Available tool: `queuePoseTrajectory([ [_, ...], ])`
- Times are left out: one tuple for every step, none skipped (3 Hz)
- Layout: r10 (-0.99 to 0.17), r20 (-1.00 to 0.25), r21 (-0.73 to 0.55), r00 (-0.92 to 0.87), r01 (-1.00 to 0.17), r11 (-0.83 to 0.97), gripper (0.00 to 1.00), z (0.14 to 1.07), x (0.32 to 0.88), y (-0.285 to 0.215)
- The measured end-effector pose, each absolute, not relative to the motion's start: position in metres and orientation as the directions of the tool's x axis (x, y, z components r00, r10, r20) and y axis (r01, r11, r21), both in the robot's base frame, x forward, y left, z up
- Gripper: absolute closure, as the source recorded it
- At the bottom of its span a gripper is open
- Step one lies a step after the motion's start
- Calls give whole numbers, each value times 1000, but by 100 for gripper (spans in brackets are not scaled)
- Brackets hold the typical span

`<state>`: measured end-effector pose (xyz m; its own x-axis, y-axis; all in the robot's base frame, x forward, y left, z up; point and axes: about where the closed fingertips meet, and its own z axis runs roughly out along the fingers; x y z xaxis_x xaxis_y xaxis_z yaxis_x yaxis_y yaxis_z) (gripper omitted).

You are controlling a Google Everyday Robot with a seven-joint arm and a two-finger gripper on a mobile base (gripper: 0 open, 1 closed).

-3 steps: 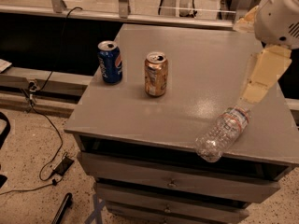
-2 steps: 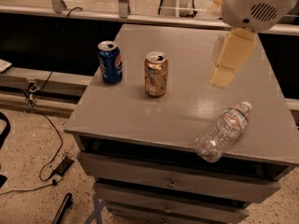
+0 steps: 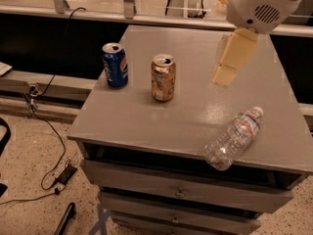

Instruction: Pick orange can

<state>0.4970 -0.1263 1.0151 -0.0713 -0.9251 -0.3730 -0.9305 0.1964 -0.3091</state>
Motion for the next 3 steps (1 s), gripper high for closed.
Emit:
queuePoseTrajectory([
  [-907,-415,-323,-73,-920,222,0,994,546,-97],
  [-897,-432,-324,-97,-911,255,0,967,592,-69],
  [-894,-430,-283,-127,-921,268,0,934,614,-54],
])
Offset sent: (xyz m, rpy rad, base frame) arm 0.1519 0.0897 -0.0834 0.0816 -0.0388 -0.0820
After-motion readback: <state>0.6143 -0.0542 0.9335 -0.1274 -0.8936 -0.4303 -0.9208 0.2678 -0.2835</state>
